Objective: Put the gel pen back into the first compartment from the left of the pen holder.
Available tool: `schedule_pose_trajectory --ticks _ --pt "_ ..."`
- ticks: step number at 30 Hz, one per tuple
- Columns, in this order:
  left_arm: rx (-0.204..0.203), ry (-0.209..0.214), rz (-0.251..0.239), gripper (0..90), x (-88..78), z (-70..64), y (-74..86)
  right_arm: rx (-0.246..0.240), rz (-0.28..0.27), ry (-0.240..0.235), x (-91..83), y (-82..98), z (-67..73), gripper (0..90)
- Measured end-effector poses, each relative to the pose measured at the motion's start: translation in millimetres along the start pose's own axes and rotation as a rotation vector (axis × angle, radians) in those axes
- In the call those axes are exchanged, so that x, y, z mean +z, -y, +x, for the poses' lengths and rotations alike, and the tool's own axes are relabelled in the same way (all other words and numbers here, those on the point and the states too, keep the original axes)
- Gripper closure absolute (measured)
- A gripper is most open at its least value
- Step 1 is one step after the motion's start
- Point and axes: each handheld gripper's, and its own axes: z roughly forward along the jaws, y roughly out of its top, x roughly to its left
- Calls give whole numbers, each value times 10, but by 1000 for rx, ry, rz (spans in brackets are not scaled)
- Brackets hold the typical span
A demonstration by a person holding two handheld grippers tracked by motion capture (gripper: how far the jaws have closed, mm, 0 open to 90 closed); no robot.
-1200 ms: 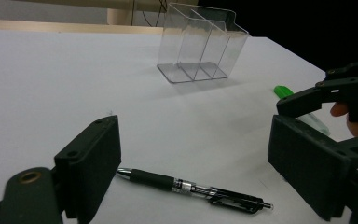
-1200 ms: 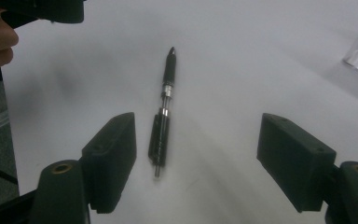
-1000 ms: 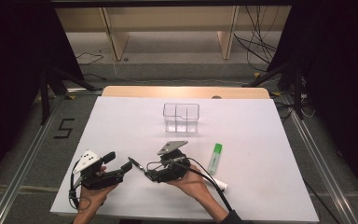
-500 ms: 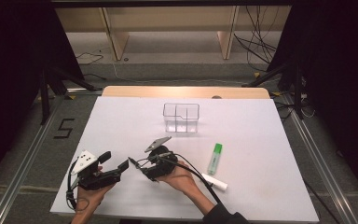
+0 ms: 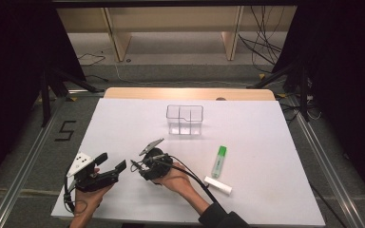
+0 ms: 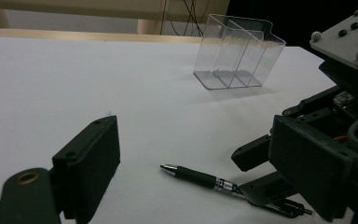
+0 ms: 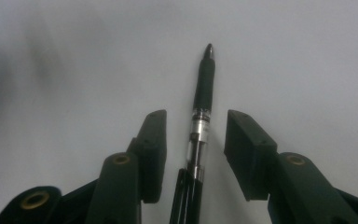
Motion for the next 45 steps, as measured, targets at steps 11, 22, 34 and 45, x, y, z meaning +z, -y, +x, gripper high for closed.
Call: schedule_pose_trajectory --ticks 11,22,34,45 --pt "-7 -12 -2 160 3 14 1 -6 40 7 101 -17 12 669" --pt "-6 -21 1 160 7 18 3 -34 67 36 156 -23 8 737" --pt "-4 -25 13 162 26 4 10 -57 85 71 170 -47 38 797" --pt "-18 -42 32 163 31 29 15 -35 84 53 150 -49 13 800"
